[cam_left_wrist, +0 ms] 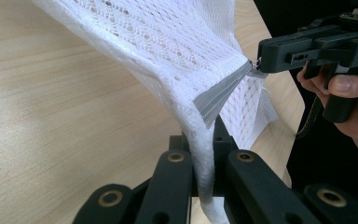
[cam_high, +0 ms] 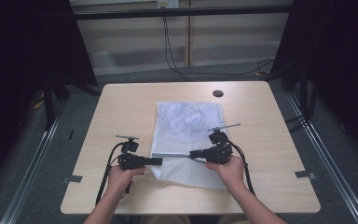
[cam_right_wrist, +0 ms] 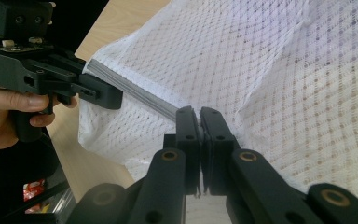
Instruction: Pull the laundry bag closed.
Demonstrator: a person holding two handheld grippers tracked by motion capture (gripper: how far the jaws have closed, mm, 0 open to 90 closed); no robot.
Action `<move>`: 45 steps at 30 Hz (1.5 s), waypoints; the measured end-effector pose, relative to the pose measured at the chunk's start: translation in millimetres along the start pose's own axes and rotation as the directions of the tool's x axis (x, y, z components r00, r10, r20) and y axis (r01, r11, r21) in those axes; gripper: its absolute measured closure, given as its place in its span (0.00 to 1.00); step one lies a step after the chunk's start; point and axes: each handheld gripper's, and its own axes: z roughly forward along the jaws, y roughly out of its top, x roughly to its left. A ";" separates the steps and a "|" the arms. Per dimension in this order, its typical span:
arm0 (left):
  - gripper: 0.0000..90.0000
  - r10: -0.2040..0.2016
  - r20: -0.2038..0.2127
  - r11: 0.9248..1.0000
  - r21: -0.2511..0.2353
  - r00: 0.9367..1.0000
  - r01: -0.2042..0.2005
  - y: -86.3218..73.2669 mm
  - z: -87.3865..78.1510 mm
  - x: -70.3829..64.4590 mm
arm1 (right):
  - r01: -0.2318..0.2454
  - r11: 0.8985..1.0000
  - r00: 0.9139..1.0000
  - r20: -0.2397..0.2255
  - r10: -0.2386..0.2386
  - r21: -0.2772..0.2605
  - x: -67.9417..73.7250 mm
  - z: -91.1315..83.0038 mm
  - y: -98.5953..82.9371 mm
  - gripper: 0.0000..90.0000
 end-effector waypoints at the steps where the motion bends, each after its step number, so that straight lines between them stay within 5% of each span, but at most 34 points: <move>1: 1.00 -0.001 -0.002 1.000 -0.001 1.000 0.001 0.0 0.0 0.1 | -0.001 1.000 1.000 -0.001 0.001 0.000 0.0 0.0 0.0 0.97; 45: 1.00 -0.012 0.005 1.000 -0.003 1.000 0.012 0.0 -2.2 1.4 | -0.016 1.000 1.000 0.001 0.016 -0.005 -13.3 -15.5 -5.3 0.97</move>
